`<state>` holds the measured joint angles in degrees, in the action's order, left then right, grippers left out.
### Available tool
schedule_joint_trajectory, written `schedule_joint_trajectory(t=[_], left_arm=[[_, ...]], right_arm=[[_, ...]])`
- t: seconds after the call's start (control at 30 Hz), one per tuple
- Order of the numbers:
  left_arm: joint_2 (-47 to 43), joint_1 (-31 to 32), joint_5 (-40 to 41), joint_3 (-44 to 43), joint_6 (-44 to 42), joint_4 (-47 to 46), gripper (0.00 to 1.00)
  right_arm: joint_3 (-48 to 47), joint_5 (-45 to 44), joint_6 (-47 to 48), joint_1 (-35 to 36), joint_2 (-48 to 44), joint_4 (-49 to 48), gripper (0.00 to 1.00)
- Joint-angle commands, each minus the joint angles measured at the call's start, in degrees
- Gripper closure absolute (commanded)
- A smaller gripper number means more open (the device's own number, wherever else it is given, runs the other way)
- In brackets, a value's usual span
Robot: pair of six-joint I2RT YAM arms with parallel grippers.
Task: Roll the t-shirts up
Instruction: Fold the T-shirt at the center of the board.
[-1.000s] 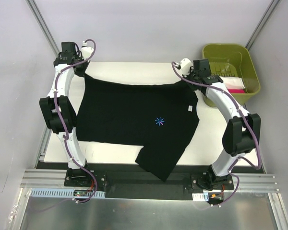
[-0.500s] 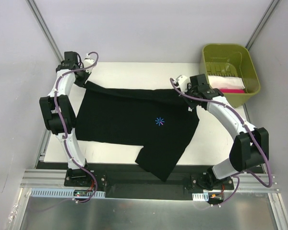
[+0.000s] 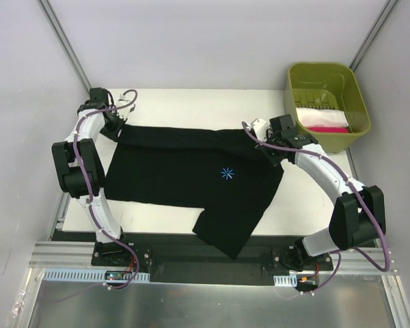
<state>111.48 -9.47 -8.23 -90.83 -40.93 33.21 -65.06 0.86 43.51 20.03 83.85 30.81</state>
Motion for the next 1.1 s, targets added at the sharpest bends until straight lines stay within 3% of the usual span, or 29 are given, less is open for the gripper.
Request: schedule_joint_trajectory(t=[0.0, 0.5, 1.0, 1.03, 1.07], left_arm=[[-4.43, -0.46, 1.46, 3.46, 0.06, 0.19, 1.0], [-2.32, -1.77, 5.06, 1.53, -1.52, 0.1, 1.0], [-0.92, -4.41, 11.3, 10.4, -10.49, -0.96, 1.0], [-0.65, -4.41, 11.74, 10.49, -10.75, -0.78, 0.93], [-1.0, -4.5, 11.74, 10.32, -10.93, -0.34, 0.71]], right_arm=[[1.16, 1.16, 0.0, 0.36, -2.03, 2.5, 0.99], [1.17, 3.62, -0.44, 2.56, -2.47, 6.55, 1.0], [2.31, 10.47, 1.93, 4.93, 0.25, 14.89, 0.99], [1.96, 11.34, 2.89, 5.02, 1.91, 16.98, 0.97], [-0.14, 12.22, 3.33, 4.93, 2.8, 18.22, 0.79]])
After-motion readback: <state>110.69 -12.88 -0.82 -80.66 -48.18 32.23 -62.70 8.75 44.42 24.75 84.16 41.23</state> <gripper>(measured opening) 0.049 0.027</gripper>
